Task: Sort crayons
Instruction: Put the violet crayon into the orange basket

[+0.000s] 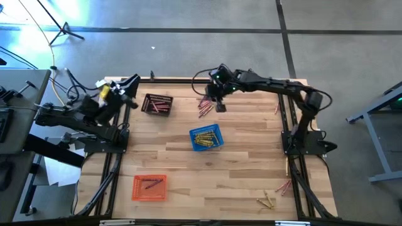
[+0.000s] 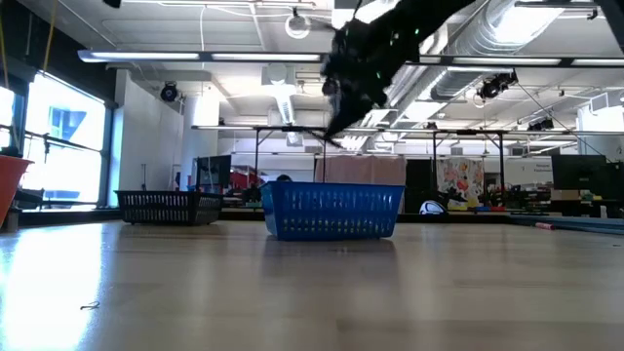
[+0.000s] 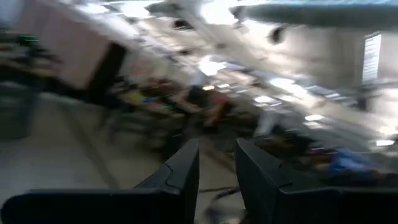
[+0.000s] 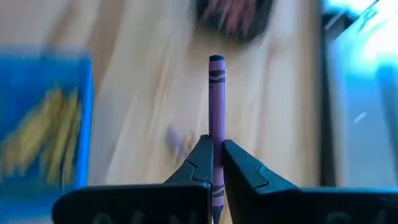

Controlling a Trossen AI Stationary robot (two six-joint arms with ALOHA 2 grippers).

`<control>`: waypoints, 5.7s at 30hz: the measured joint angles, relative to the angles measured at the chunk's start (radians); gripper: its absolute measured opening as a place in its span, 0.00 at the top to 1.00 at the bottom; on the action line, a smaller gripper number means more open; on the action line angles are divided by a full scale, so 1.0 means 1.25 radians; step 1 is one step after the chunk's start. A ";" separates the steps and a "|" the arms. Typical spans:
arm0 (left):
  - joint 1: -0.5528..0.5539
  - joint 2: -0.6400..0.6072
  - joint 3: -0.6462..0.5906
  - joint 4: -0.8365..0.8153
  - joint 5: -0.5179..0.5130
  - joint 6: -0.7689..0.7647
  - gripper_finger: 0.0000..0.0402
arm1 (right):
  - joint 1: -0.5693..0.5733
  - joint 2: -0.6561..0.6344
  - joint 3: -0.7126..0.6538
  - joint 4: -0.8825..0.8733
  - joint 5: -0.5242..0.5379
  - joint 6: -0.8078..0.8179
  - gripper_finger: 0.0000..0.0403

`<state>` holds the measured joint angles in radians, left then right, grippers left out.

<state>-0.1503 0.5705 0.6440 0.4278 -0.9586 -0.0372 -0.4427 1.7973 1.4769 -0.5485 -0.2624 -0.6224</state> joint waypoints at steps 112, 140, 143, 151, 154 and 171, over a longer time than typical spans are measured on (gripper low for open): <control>0.307 0.398 0.303 -0.259 0.609 -0.027 0.99 | 0.217 -0.104 0.004 0.578 0.350 0.444 0.74; -0.046 0.206 0.303 -1.106 1.116 -0.464 0.98 | 0.213 -0.185 0.002 0.271 0.359 0.812 0.64; -0.107 0.250 0.303 -1.092 1.115 -0.459 0.98 | 0.230 -0.185 0.002 0.262 0.359 0.805 0.64; -0.165 0.327 0.303 -1.008 1.114 -0.474 0.98 | 0.269 -0.185 0.002 0.181 0.352 0.769 0.64; -0.189 0.364 0.303 -1.027 1.113 -0.488 0.98 | 0.282 -0.185 0.002 0.127 0.317 0.763 0.64; -0.351 0.671 0.303 -1.077 1.049 -0.868 0.96 | 0.309 -0.185 0.002 -0.176 0.291 0.642 0.64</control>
<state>-0.5886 1.4094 1.0222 -0.9190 0.3527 -1.1227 -0.0563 1.5665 1.4799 -0.7685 0.1015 0.1802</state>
